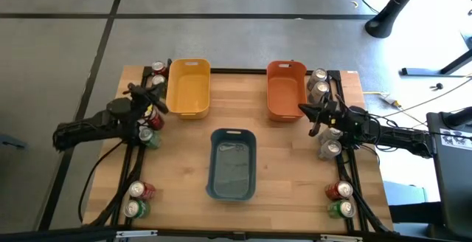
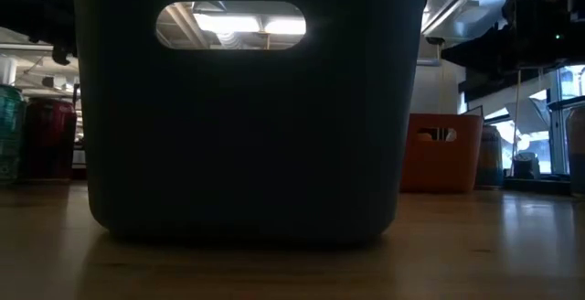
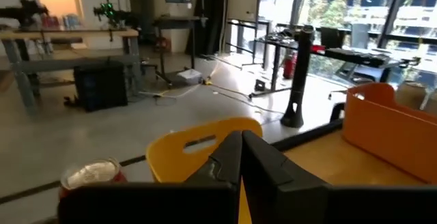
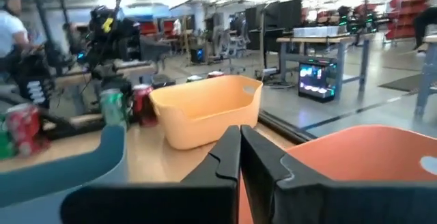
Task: Sort soda cans
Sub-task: Put the green soda can into the yellow bin
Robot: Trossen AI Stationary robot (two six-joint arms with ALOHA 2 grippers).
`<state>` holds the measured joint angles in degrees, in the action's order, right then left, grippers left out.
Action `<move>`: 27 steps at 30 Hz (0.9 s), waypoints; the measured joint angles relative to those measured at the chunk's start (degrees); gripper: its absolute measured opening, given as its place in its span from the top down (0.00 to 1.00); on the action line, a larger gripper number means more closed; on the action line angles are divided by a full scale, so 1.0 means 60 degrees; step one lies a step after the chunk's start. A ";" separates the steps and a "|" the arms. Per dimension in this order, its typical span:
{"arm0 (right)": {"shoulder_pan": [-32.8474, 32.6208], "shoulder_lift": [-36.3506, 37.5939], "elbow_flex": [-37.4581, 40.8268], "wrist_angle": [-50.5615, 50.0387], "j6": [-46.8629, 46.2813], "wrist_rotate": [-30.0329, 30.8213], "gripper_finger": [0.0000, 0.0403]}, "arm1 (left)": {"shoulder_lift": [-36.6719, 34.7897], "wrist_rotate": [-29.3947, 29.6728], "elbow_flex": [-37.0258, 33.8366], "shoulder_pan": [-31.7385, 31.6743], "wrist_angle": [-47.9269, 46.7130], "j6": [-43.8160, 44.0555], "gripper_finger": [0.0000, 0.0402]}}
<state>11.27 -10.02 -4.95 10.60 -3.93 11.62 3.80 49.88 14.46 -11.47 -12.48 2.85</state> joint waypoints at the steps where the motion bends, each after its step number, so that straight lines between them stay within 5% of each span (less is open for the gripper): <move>1: 0.0000 0.0004 0.0000 0.0107 -0.0009 0.0158 0.97 | 0.0108 -0.0053 0.0012 -0.0057 0.0362 -0.0241 1.00; 6: 0.0000 0.0004 -0.0007 -0.0092 0.0578 0.0194 0.97 | 0.0997 -0.0933 0.0602 -0.0075 0.1706 -0.1818 1.00; 12: -0.0003 0.0003 -0.0007 -0.0376 0.1204 -0.0491 0.97 | 0.2999 -0.1676 0.1568 0.0412 0.0789 -0.1273 1.00; 27: -0.0007 0.0004 -0.0007 -0.0161 0.0686 -0.1195 0.97 | 0.7787 -0.2231 0.8484 0.2333 -0.6390 0.1271 1.00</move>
<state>11.22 -10.00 -4.99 9.63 0.19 4.45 50.52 36.50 65.36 2.53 -50.82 10.48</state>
